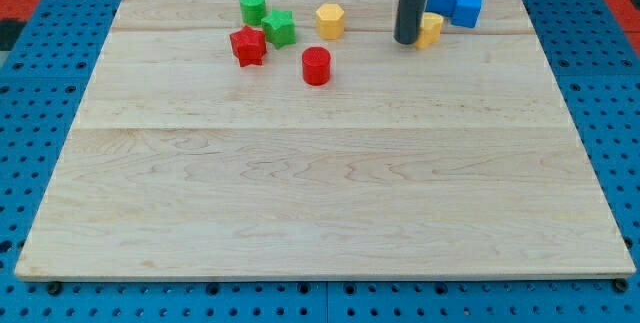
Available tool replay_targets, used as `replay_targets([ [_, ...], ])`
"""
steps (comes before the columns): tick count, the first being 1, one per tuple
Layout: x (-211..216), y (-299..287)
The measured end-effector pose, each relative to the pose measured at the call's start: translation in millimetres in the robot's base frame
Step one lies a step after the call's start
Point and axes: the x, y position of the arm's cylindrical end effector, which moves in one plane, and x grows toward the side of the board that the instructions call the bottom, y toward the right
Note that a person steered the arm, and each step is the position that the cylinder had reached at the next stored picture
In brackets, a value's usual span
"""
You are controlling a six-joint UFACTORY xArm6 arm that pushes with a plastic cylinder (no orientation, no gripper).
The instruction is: Move the yellow hexagon into the bottom side of the blue triangle
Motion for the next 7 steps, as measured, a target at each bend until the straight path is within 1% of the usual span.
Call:
replay_targets([
  [1,-20,7],
  [2,-20,-20],
  [3,-19,-116],
  [4,-21,-186],
  [5,-21,-203],
  [6,-47,-192],
  [7,-58,-179],
])
